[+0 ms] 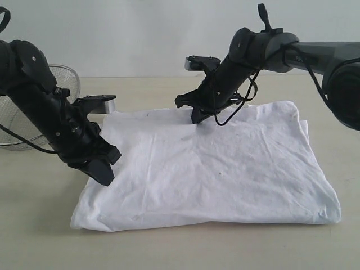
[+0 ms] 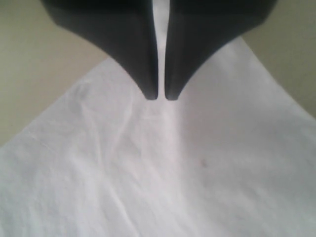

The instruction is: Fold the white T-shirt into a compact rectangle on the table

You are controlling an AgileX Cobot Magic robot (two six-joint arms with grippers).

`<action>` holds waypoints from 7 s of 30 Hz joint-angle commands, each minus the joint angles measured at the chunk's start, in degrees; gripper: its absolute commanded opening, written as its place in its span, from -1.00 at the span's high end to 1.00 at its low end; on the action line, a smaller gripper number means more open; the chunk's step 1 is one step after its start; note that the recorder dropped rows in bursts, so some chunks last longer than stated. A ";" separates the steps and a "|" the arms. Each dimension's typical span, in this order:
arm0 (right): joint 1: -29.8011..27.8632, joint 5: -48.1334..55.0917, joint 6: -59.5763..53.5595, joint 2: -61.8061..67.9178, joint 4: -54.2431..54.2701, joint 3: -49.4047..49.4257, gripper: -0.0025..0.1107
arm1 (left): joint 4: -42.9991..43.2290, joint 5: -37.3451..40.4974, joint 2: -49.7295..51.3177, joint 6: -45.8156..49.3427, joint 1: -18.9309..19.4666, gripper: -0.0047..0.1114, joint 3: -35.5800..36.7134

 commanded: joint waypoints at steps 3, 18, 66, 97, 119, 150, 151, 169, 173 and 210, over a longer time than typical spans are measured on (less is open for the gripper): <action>-2.73 -3.47 1.88 -0.37 -0.73 -0.94 0.96 | -0.51 -0.05 -0.45 -0.31 -0.39 0.84 0.28; -9.82 10.40 2.86 -6.15 -4.26 -1.40 0.96 | -0.51 0.64 -0.45 -0.31 -0.39 0.84 0.28; -20.09 0.16 7.61 -8.98 -12.76 12.30 0.96 | -0.51 4.01 -0.45 -0.54 -0.39 0.84 0.28; -25.50 -1.99 -5.28 -49.46 12.08 58.48 0.96 | -0.51 4.40 -6.46 -0.54 -0.39 0.84 0.28; -44.49 14.48 -34.80 -35.61 34.42 62.43 0.90 | -0.80 5.58 -6.46 -0.54 -0.39 0.84 0.28; -40.71 3.52 -37.15 -24.22 29.25 61.64 -0.14 | -0.44 5.55 -6.46 -0.54 -0.39 0.84 0.28; -40.71 3.52 -37.16 -23.96 29.25 61.64 -0.14 | -0.44 5.55 -6.46 -0.54 -0.39 0.84 0.28; -40.71 5.65 -37.09 -20.20 29.37 61.64 0.35 | -0.45 5.43 -6.46 -0.54 -0.39 0.84 0.28; -40.71 5.96 -37.53 -20.20 29.37 61.64 0.64 | -0.45 5.43 -6.46 -0.54 -0.39 0.84 0.28; -41.13 12.59 -35.69 -29.05 34.36 57.82 0.96 | 0.41 6.41 -6.46 -0.54 -0.39 0.84 0.28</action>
